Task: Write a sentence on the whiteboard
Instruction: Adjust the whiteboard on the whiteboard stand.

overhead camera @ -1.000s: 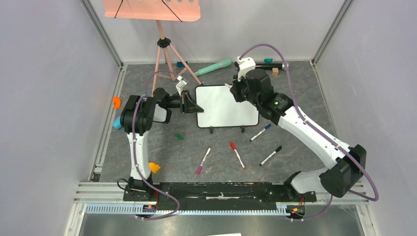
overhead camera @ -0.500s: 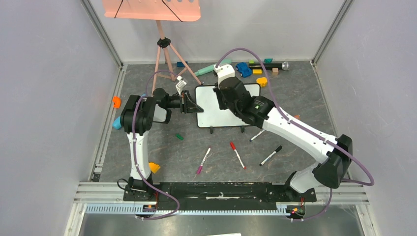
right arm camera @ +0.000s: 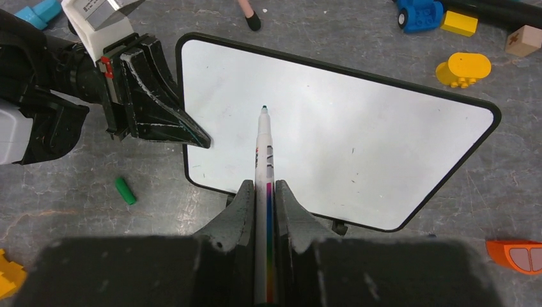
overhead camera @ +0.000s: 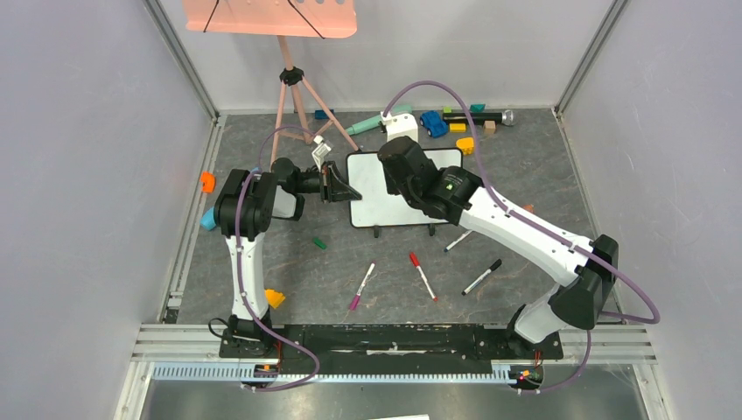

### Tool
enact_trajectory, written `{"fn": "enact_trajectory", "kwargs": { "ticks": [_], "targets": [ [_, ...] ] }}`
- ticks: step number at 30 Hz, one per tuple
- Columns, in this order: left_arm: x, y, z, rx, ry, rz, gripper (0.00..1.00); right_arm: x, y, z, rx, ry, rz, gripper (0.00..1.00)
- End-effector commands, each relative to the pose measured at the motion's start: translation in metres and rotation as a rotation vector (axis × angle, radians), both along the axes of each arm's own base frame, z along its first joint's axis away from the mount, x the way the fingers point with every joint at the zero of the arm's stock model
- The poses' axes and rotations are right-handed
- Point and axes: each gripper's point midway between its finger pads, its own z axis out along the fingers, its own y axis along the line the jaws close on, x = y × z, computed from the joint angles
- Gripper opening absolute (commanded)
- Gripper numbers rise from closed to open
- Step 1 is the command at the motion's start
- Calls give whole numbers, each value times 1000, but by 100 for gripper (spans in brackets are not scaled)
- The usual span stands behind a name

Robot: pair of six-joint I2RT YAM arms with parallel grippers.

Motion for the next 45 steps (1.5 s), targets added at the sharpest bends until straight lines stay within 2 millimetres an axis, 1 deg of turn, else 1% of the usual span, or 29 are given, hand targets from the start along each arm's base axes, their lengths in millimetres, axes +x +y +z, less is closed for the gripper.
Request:
{"fn": "enact_trajectory", "kwargs": {
  "ticks": [1, 10, 17, 30, 38, 45],
  "targets": [
    [-6, 2, -9, -2, -59, -15, 2, 1, 4, 7, 37, -15, 6, 0],
    [-7, 1, -10, -6, -63, 4, 2, -3, 4, -1, 20, -11, 46, 0],
    [-8, 0, -11, -6, -62, 0, 2, -5, 12, -4, 30, -11, 94, 0],
    [-9, 0, -13, -3, -60, -9, 2, -2, 19, -3, 20, -24, 126, 0],
    [-7, 2, -15, -2, -53, -7, 2, -1, 14, -1, 8, -37, 115, 0],
    [-7, 2, -15, -1, -53, -12, 2, 0, 16, -2, 0, -37, 121, 0]
  ]
}}
